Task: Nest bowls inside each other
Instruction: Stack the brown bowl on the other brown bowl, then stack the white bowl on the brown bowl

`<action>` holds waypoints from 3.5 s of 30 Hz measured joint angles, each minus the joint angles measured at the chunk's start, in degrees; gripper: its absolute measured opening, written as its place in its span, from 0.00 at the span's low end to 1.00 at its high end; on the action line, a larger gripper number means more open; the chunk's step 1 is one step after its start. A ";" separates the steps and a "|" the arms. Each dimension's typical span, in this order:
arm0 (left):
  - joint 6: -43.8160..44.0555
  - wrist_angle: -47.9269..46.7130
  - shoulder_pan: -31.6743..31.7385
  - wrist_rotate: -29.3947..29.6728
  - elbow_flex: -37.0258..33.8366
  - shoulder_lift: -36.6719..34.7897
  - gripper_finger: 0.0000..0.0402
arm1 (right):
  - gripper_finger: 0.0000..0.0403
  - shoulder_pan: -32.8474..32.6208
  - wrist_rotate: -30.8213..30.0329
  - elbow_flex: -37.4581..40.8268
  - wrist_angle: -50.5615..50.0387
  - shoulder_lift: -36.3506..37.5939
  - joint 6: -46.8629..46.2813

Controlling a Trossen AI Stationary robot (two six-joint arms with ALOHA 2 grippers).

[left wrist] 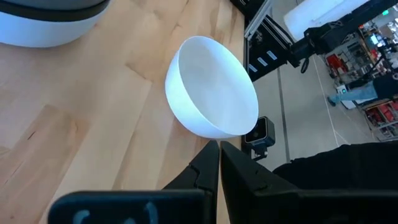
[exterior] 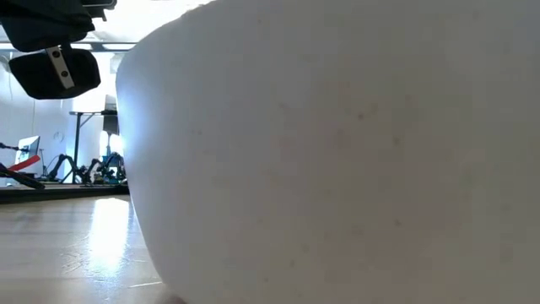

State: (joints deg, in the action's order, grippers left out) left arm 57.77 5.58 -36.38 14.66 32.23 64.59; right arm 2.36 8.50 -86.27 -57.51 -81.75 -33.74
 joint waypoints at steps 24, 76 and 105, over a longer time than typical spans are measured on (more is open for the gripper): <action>0.34 2.64 -0.02 0.24 0.00 0.01 0.00 | 0.02 10.42 8.17 -36.07 -22.70 -37.33 20.83; 0.06 2.93 0.00 0.63 -0.11 0.01 0.00 | 0.28 9.37 4.78 -34.57 -22.91 -37.42 20.15; -2.75 2.36 -0.02 0.61 -0.43 0.01 0.00 | 0.22 -6.18 -4.98 -18.49 -18.62 -17.23 11.40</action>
State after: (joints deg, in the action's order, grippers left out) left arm 55.02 7.94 -36.40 15.27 31.80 64.60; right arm -3.82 3.52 -104.76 -76.13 -98.98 -22.34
